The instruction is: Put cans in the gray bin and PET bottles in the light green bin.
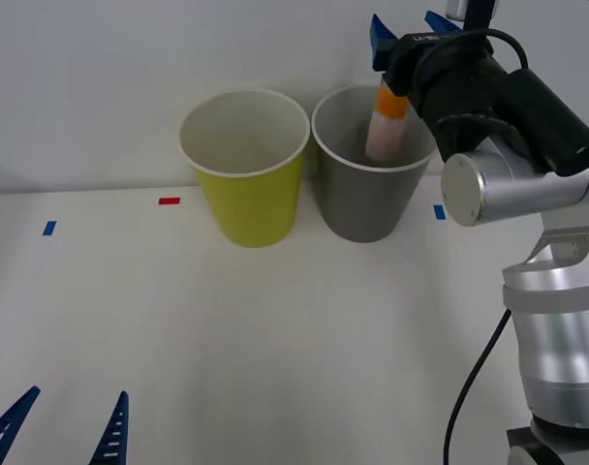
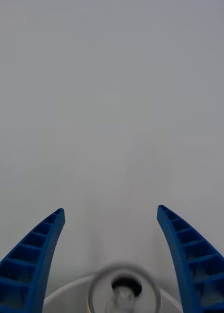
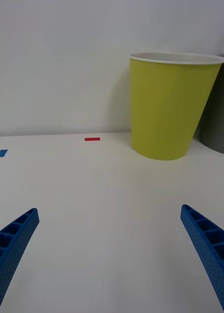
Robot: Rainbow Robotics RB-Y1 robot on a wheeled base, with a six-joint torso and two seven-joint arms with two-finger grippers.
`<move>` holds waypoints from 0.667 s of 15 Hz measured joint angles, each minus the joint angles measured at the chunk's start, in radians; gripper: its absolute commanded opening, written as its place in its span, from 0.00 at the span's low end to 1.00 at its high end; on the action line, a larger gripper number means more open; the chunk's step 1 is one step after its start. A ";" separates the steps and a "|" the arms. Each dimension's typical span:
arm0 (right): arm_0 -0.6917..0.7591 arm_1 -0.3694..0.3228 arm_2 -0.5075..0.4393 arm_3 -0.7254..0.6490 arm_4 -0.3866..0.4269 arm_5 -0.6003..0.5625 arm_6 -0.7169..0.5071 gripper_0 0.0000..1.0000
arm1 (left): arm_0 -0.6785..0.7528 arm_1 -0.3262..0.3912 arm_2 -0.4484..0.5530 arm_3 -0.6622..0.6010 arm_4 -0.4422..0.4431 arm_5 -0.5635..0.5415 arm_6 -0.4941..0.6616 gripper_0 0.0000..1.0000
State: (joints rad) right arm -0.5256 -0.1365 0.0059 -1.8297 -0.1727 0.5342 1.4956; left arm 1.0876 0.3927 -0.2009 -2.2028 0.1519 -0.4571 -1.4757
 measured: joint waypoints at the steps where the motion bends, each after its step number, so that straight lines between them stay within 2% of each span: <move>1: 0.000 0.008 0.003 0.000 0.005 0.000 0.003 1.00 | 0.000 0.000 0.000 0.000 0.000 0.000 0.000 1.00; 7: 0.029 0.036 0.020 -0.041 0.019 0.010 0.023 1.00 | 0.000 0.000 0.000 0.000 0.000 0.000 0.000 1.00; 10: 0.077 0.042 0.023 -0.194 0.025 0.157 0.032 1.00 | 0.000 0.000 0.000 0.000 0.000 0.000 0.000 1.00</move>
State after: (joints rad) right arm -0.4489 -0.0947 0.0287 -2.0234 -0.1480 0.6915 1.5278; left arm 1.0876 0.3927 -0.2009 -2.2028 0.1519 -0.4571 -1.4757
